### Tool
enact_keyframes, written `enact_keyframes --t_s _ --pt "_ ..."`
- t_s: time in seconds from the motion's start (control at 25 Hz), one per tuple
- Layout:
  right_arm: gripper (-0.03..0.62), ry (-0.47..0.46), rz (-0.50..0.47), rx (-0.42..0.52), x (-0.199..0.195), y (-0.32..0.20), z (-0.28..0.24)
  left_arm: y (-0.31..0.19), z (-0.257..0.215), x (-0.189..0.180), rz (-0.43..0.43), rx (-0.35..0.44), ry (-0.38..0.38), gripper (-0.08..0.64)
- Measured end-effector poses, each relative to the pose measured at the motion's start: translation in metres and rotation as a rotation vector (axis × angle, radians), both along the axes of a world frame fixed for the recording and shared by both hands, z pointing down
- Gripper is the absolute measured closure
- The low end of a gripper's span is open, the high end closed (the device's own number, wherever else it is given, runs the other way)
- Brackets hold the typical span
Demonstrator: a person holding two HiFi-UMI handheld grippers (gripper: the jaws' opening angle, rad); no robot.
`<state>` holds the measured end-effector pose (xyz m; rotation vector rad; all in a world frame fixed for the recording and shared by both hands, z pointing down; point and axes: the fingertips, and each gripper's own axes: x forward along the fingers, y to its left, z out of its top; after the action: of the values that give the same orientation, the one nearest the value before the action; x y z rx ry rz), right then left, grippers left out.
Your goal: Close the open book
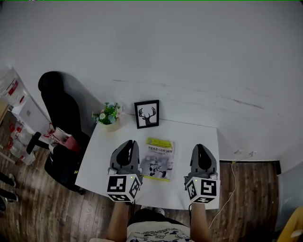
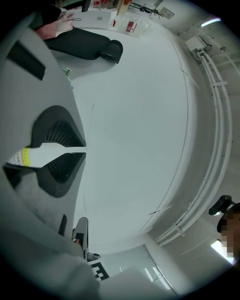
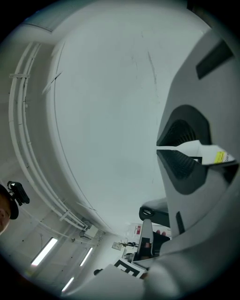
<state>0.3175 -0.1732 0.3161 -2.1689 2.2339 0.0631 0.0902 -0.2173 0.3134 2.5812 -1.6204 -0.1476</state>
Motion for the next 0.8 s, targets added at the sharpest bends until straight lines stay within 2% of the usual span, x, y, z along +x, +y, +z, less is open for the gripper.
enact_keyframes --t_s 0.8 --pt "0.561 -0.003 0.017 0.027 -0.003 -0.006 -0.011 -0.005 -0.014 -0.019 -0.042 0.033 -0.030 0.520"
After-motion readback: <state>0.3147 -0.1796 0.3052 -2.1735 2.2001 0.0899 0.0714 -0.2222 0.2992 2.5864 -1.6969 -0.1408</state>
